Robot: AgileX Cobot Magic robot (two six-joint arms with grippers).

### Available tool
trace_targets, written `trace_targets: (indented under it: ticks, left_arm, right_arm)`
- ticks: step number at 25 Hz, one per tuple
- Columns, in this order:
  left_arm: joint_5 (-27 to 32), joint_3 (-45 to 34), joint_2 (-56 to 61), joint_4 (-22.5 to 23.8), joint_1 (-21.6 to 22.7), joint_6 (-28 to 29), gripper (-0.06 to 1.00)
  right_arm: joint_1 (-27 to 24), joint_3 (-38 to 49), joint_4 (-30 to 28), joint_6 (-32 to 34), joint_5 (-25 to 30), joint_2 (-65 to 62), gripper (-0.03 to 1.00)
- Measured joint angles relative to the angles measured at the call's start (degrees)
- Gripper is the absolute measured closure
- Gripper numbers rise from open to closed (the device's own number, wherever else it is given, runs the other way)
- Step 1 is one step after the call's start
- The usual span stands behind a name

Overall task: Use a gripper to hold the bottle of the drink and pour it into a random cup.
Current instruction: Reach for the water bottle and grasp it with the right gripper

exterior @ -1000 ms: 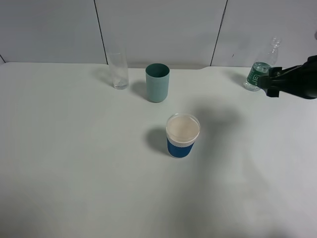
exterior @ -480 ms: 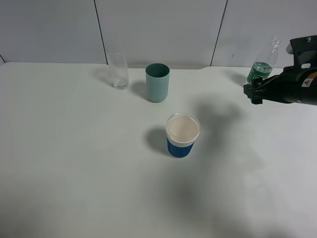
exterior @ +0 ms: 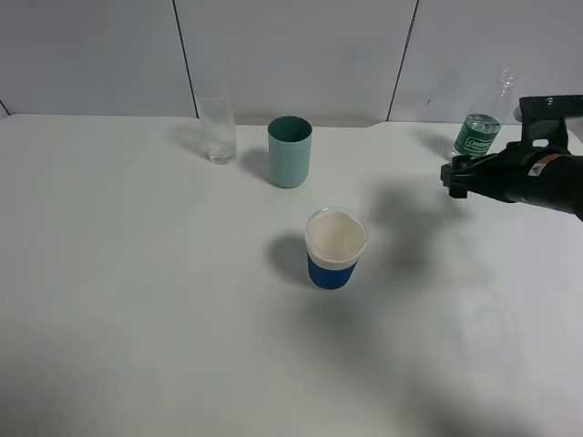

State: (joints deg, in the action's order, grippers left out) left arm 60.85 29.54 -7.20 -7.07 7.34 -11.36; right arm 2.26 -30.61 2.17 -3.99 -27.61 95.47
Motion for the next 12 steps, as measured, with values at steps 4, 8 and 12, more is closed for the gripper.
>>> trace_targets:
  ticks: [4, 8, 12]
  left_arm:
    - [0.00, 0.00, 0.00, 0.00, 0.00, 0.00, -0.05]
    - [0.00, 0.00, 0.00, 0.00, 0.00, 0.00, -0.05]
    - [0.00, 0.00, 0.00, 0.00, 0.00, 0.00, -0.05]
  right_arm:
    - [-2.70, 0.00, 3.83, -3.07, -2.05, 0.00, 0.13]
    - [-4.25, 0.00, 2.21, -4.90, -6.54, 0.00, 0.13]
    - [-4.94, 0.00, -0.62, -4.90, -12.10, 0.54, 0.13]
